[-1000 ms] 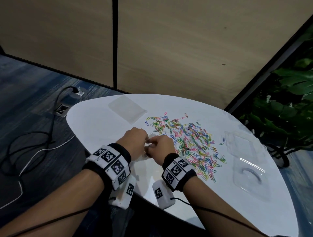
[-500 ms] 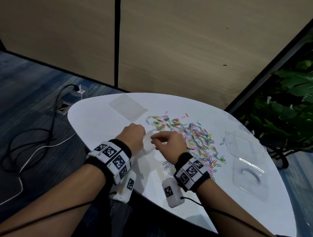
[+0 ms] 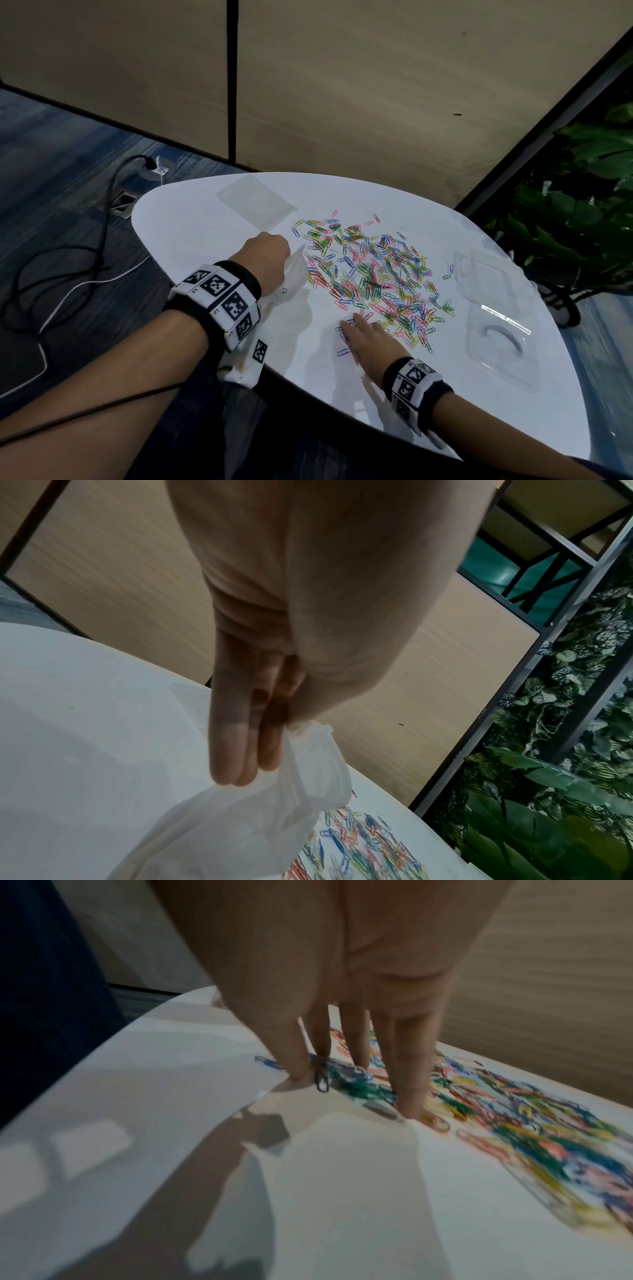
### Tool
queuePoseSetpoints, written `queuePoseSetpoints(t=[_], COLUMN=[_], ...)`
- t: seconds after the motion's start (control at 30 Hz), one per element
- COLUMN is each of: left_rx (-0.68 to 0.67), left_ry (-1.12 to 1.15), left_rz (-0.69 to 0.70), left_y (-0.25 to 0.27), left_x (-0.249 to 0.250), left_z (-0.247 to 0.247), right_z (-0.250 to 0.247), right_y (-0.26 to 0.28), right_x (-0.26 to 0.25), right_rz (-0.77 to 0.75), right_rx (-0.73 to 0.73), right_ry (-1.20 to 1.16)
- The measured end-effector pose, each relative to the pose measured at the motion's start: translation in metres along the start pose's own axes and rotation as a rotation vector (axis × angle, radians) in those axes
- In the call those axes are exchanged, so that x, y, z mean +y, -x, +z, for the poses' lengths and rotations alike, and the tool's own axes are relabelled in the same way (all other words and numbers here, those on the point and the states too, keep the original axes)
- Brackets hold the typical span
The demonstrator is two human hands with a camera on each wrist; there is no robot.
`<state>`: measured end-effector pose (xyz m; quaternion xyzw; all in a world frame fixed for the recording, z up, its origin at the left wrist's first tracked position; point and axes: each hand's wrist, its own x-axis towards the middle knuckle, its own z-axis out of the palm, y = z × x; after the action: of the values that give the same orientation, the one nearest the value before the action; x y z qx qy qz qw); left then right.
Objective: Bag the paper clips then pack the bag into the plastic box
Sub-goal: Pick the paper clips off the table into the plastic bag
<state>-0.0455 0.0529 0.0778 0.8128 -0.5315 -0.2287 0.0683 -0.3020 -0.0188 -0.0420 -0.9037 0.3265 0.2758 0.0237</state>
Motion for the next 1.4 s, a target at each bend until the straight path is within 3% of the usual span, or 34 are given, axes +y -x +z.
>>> queuePoseSetpoints(t=[0.17, 0.33, 0.43, 0.5, 0.6, 0.7, 0.8, 0.87, 0.97, 1.17, 1.23, 1.4], left_rx=[-0.028, -0.094, -0.114, -0.117, -0.121, -0.121, -0.122, -0.095, -0.073, -0.063, -0.080, -0.077], left_ry=[0.005, -0.014, 0.000, 0.017, 0.051, 0.046, 0.050, 0.038, 0.044, 0.132, 0.152, 0.154], left_rz=[0.009, 0.045, 0.056, 0.048, 0.037, 0.047, 0.048, 0.061, 0.068, 0.063, 0.067, 0.071], left_y=[0.001, 0.001, 0.001, 0.000, -0.003, -0.004, -0.004, -0.004, -0.002, -0.001, -0.001, -0.003], left_x=[0.009, 0.017, 0.021, 0.023, 0.025, 0.029, 0.035, 0.037, 0.041, 0.042, 0.040, 0.035], left_z=[0.003, 0.008, 0.010, 0.011, 0.013, 0.013, 0.013, 0.015, 0.015, 0.016, 0.015, 0.012], right_z=[0.000, -0.009, -0.024, -0.030, -0.046, -0.076, -0.101, -0.109, -0.110, -0.100, -0.103, -0.108], right_y=[-0.015, -0.030, -0.034, -0.039, -0.038, -0.027, -0.018, -0.015, -0.018, -0.024, -0.025, -0.026], right_x=[0.003, 0.014, 0.032, 0.047, 0.060, 0.052, 0.029, 0.009, -0.019, -0.039, -0.040, -0.038], right_rz=[-0.057, 0.068, 0.240, 0.372, 0.457, 0.372, 0.186, 0.108, 0.109, 0.132, 0.101, -0.071], right_rx=[0.190, 0.320, 0.377, 0.341, 0.286, 0.267, 0.174, 0.138, 0.167, 0.447, 0.487, 0.431], right_ry=[-0.083, -0.282, -0.588, -0.839, -1.363, -1.999, -2.151, -2.178, -2.107, -1.216, -1.148, -0.942])
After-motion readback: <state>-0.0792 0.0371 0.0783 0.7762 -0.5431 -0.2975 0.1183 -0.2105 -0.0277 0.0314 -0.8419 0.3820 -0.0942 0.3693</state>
